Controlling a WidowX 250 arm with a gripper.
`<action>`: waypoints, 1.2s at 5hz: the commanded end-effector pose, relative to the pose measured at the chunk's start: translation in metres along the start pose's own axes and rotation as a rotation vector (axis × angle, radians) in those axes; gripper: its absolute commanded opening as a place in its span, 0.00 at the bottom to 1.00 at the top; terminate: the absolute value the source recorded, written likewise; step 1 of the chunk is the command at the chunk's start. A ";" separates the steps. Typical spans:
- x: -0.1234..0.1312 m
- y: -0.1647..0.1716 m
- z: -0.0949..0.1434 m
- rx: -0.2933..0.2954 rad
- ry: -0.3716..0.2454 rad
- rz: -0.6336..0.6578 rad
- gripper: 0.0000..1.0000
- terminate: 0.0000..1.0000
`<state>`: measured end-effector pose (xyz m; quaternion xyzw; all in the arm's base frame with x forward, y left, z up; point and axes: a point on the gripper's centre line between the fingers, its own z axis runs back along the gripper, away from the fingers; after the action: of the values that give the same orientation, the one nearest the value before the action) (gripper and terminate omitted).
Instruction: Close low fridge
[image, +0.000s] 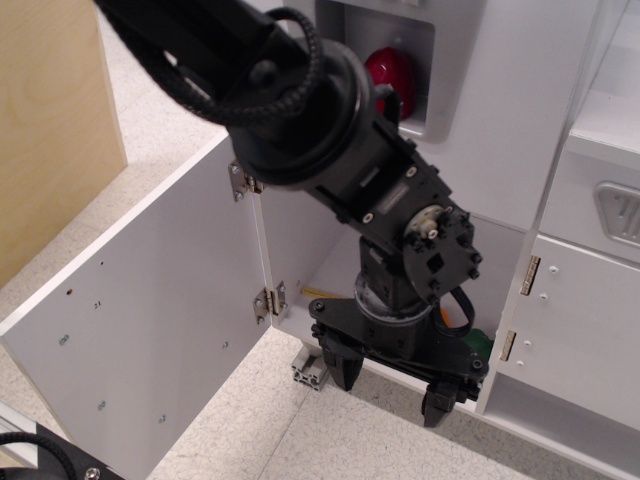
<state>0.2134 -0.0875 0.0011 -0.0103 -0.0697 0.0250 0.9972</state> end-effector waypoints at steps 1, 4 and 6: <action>0.000 0.000 0.000 0.000 0.000 0.000 1.00 0.00; 0.012 0.099 0.075 -0.018 -0.074 -0.035 1.00 0.00; 0.030 0.185 0.075 0.081 -0.044 -0.029 1.00 0.00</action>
<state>0.2185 0.0988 0.0641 0.0250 -0.0736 0.0140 0.9969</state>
